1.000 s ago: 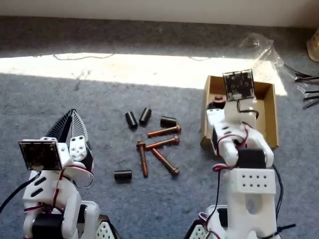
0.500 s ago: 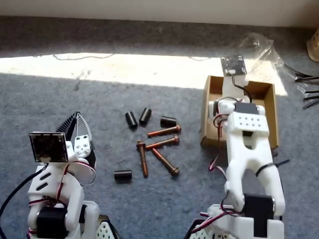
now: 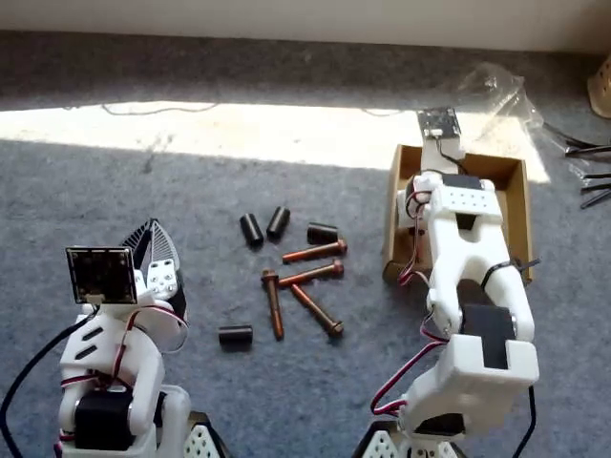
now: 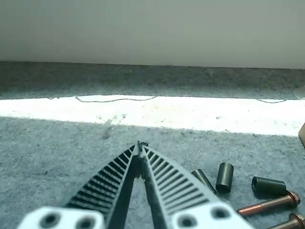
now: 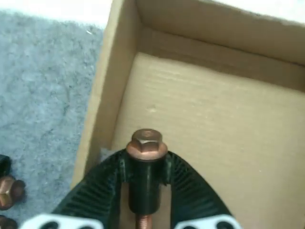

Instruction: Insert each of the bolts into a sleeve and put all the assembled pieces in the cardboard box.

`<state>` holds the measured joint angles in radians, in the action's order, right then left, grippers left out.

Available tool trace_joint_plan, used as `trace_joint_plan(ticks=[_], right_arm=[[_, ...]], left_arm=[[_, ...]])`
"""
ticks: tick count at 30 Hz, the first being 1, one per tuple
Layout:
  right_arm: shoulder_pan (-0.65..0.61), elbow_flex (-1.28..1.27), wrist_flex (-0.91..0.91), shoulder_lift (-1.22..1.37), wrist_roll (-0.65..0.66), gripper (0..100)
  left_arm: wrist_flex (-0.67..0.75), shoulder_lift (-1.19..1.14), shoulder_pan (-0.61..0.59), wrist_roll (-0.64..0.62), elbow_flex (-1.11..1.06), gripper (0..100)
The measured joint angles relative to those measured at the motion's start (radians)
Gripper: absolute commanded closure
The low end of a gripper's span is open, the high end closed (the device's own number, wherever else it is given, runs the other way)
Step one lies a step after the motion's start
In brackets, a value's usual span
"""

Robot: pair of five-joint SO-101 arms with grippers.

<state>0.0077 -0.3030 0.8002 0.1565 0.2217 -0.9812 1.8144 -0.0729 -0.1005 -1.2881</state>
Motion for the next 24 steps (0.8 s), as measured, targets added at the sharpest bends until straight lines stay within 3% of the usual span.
trace_joint_plan(ticks=[3,14,24], right_arm=[[0.0,0.002,0.0,0.005,0.0,84.4],[-0.002,0.048,0.002,-0.012,0.0,84.2],[-0.046,0.068,0.146,-0.376,0.0,84.2]], left_arm=[[0.0,0.0,0.0,0.0,0.0,99],[0.0,-0.003,0.0,0.0,-0.02,99],[0.0,0.0,0.0,0.0,-0.021,99]])
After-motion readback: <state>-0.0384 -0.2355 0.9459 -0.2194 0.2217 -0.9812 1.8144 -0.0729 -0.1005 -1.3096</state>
